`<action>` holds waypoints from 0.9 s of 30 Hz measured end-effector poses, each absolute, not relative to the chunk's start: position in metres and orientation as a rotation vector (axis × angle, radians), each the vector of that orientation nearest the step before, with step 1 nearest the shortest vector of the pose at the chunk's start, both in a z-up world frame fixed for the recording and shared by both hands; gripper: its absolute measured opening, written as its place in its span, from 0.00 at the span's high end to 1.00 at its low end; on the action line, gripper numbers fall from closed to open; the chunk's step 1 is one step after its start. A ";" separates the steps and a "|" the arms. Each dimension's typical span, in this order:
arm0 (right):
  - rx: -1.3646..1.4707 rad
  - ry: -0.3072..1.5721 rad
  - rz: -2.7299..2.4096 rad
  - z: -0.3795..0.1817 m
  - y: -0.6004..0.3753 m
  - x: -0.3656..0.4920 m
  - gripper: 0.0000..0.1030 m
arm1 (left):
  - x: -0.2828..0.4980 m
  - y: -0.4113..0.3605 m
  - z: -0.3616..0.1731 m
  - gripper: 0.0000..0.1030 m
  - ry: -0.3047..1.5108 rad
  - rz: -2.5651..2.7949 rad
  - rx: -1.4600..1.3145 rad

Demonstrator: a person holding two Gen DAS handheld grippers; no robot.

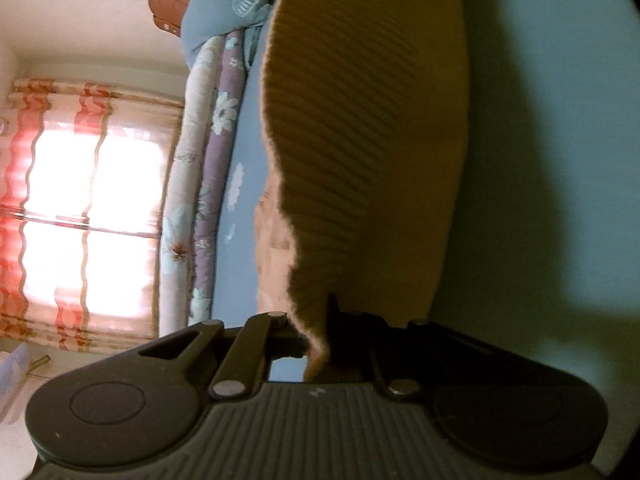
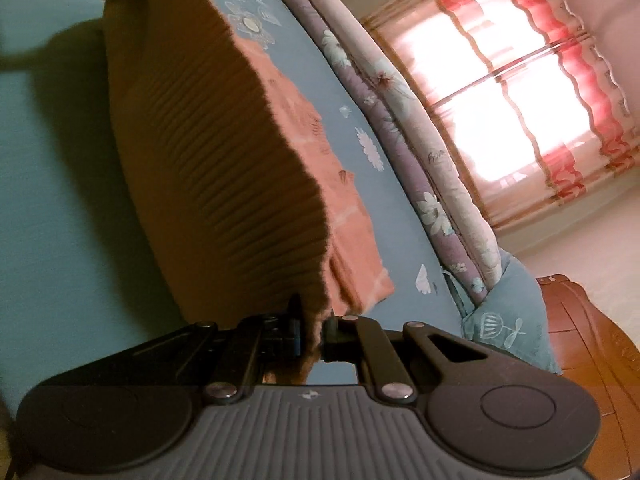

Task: Fold clothes
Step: 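Carry the hem over the sweater body with both grippers and lower it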

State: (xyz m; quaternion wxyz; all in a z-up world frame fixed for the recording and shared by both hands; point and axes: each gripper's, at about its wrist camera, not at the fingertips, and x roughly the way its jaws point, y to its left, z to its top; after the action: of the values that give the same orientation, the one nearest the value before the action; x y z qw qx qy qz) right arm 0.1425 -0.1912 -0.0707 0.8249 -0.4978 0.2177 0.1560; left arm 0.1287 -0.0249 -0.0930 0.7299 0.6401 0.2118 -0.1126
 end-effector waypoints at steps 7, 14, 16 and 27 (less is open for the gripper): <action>-1.055 0.412 0.261 -0.064 -0.191 0.193 0.91 | 0.179 -0.024 -0.083 0.94 0.428 -0.187 1.398; -1.076 0.385 0.206 -0.075 -0.187 0.245 0.91 | 0.236 -0.025 -0.090 0.94 0.415 -0.143 1.383; -1.075 0.380 0.196 -0.078 -0.185 0.258 0.91 | 0.249 -0.026 -0.091 0.94 0.415 -0.134 1.376; -1.074 0.333 0.115 -0.089 -0.170 0.351 0.90 | 0.342 -0.019 -0.101 0.94 0.442 -0.075 1.298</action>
State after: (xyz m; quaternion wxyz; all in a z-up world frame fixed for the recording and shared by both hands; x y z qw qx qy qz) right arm 0.3506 -0.1697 -0.0894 0.8444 -0.5090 0.1579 0.0546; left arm 0.3424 -0.0195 -0.1007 0.7733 0.5994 0.2039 -0.0345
